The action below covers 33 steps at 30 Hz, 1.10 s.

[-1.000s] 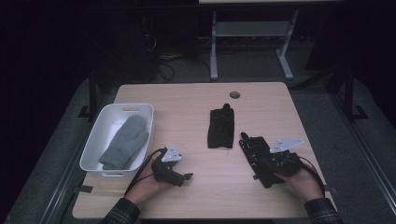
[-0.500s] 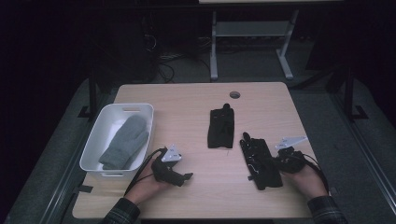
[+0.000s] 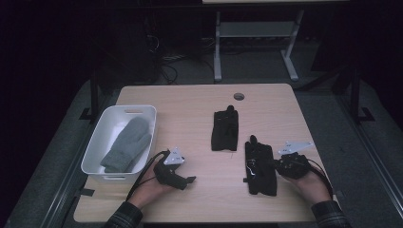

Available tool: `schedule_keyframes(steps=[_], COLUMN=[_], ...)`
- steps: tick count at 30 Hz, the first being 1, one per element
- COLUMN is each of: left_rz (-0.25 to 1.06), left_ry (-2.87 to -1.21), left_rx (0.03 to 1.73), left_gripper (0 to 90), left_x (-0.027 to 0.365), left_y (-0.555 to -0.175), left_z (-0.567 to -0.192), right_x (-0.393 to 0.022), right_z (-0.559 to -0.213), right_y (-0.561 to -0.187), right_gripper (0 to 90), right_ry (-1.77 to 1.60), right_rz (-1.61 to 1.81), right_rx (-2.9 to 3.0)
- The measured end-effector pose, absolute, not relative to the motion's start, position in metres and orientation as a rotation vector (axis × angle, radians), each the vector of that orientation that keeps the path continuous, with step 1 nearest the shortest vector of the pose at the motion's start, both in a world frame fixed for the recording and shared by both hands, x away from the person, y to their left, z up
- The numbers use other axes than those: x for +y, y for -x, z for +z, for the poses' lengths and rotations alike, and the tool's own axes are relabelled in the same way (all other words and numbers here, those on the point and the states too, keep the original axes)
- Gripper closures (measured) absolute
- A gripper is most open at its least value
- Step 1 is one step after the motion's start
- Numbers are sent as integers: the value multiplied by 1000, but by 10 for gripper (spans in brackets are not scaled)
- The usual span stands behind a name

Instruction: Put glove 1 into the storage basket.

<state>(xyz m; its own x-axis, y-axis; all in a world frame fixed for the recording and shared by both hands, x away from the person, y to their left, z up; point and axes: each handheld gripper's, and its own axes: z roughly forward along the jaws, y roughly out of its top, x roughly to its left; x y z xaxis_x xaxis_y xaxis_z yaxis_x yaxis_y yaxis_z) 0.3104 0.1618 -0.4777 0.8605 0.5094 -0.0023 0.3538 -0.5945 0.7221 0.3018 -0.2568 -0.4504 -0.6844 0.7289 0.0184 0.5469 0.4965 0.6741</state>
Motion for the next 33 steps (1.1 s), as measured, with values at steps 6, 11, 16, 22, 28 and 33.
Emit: schedule_keyframes(steps=[6, 11, 16, 22, 28, 33], left_rz=[257, 291, 200, 219, 223, 239], left_ry=[-2294, -2315, -2306, -2301, -2260, -2275], left_rx=[661, 647, 674, 668, 657, 629], left_gripper=[161, 426, 839, 894, 893, 893], left_x=[158, 154, 143, 119, 95, 76], left_y=[-312, -317, -329, -343, -368, -393], left_z=[-473, -464, -455, -442, -430, -429], right_x=[-279, -291, -298, -300, -301, -301], right_z=[-461, -471, -477, -482, -483, -483], right_y=[-310, -316, -320, -320, -320, -320], right_gripper=[448, 310, 265, 191, 166, 156], right_ry=[-1193, -1261, -1299, -1301, -1301, -1290], right_rz=[1013, 969, 960, 983, 985, 985], right_rx=[2348, 2315, 2279, 2246, 2241, 2248])
